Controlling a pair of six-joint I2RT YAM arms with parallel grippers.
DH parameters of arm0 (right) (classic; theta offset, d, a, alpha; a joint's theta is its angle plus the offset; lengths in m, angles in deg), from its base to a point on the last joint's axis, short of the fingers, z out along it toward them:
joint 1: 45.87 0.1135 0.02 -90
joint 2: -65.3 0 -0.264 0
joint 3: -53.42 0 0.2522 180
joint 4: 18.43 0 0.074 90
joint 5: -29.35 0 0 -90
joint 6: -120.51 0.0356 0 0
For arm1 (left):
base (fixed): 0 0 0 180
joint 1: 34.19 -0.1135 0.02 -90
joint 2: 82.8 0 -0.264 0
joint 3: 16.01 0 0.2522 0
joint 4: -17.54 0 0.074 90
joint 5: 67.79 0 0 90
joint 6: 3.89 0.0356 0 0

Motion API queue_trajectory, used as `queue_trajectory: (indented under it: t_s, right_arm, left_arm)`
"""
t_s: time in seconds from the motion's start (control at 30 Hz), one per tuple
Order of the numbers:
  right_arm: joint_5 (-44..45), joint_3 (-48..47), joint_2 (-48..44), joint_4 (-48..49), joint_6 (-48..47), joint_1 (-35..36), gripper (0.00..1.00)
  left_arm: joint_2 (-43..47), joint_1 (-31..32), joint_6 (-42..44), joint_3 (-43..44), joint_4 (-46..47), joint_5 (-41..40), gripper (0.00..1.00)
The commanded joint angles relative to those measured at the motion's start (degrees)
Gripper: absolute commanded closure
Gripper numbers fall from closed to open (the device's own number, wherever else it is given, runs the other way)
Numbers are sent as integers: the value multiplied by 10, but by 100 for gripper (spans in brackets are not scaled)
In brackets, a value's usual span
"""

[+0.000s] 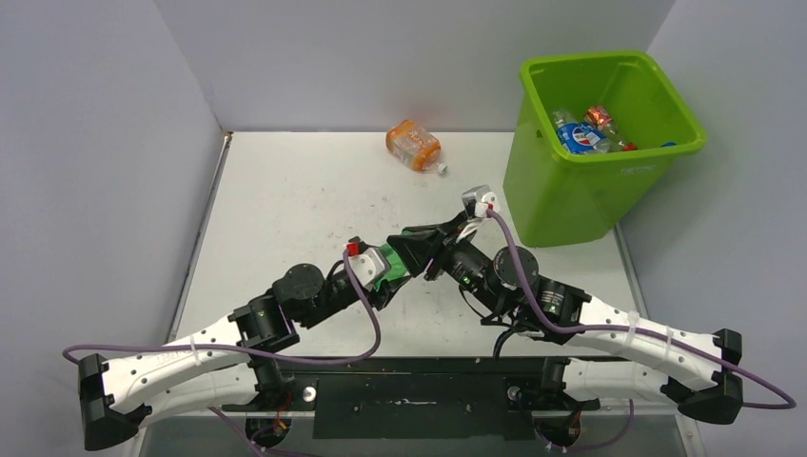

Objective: Put the plastic bottles in the bin
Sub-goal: Pick up the plastic bottle from the corner of the board.

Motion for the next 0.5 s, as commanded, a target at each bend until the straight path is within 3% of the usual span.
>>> queue_trajectory:
  t_s: [0.0,0.03,0.07,0.27,0.43,0.47]
  right_arm:
    - [23,-37,3,-21,1,3,95]
    - [33,-53,-2,-36,-11,3,95]
    - [48,-77,-6,-67,-34,3,95]
    - [249,-293,8,-168,-220,2,95]
    - [450,-471,119,-86,-449,-2,95]
    - [457,-514,151,-75,-482,-15,95]
  left_arm:
    - [27,4,8,-9,73,13,53]
    - [37,4,9,-21,90,7,10]
    - [48,4,9,-44,122,-5,2]
    - [106,4,17,-97,203,-52,4]
    - [98,4,22,-88,188,-95,4]
    - [92,4,17,-83,184,-109,4]
